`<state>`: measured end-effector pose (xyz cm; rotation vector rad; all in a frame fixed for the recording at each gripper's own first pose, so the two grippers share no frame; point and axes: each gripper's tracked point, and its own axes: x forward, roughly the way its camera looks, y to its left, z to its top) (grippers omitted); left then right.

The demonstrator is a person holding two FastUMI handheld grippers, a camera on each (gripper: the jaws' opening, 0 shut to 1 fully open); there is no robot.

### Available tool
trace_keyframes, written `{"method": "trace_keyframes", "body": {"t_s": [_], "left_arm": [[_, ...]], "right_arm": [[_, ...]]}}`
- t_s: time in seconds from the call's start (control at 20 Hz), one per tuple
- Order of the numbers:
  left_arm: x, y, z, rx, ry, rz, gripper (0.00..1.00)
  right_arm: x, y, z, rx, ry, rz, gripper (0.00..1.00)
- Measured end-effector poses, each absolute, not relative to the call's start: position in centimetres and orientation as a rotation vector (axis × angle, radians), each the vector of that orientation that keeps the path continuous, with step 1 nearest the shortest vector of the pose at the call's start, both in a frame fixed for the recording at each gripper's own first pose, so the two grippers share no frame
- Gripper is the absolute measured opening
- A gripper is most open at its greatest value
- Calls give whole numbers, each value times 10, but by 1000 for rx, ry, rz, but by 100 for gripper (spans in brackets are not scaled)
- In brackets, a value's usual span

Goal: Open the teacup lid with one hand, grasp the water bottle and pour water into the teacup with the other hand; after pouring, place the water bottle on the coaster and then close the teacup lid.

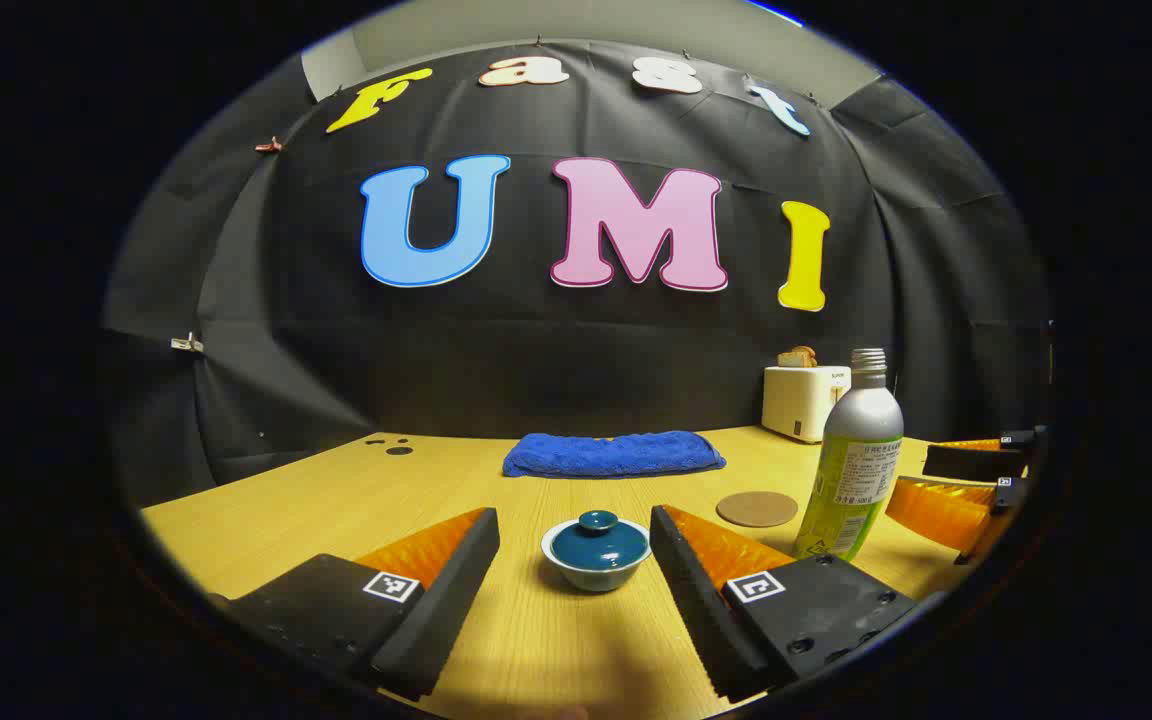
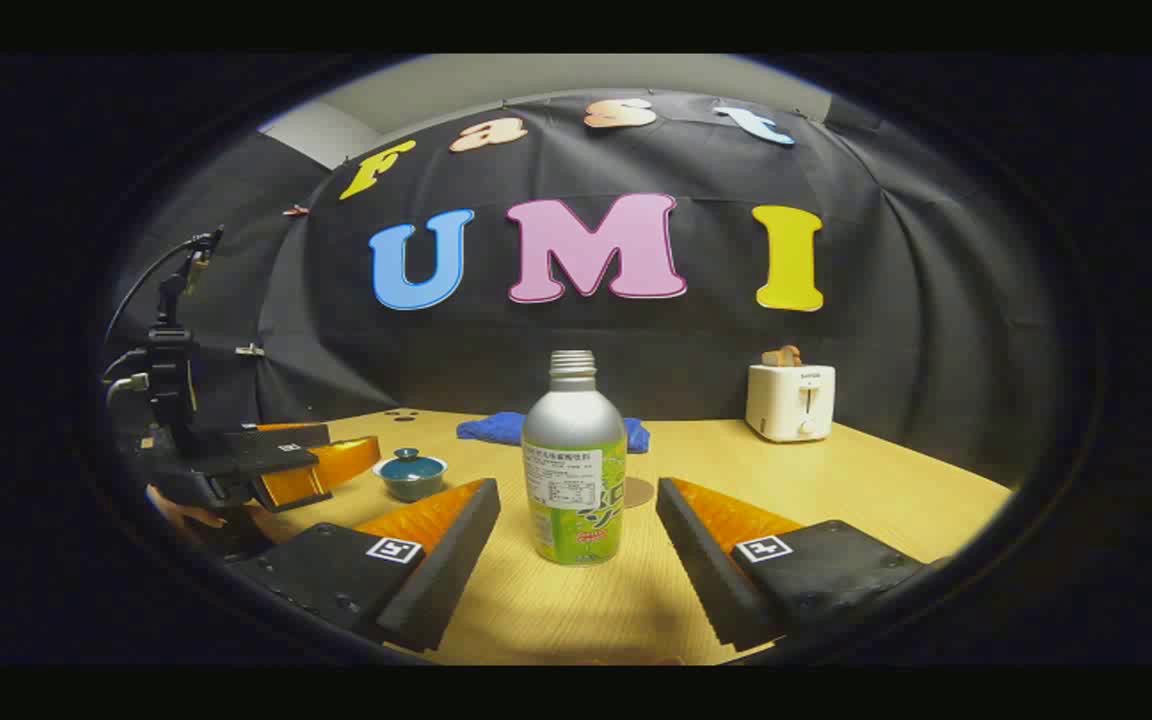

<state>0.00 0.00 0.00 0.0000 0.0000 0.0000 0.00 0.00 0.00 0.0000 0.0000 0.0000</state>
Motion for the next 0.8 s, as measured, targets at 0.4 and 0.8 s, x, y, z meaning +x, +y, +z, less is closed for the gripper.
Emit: {"method": "trace_keyframes", "body": {"t_s": [0.4,0.8], "left_arm": [[0,2,0,0,0,16,96],[0,1,1,0,0,17,96]], "right_arm": [[1,1,-1,1,-2,7,98],[2,2,-2,1,-3,10,98]]}}
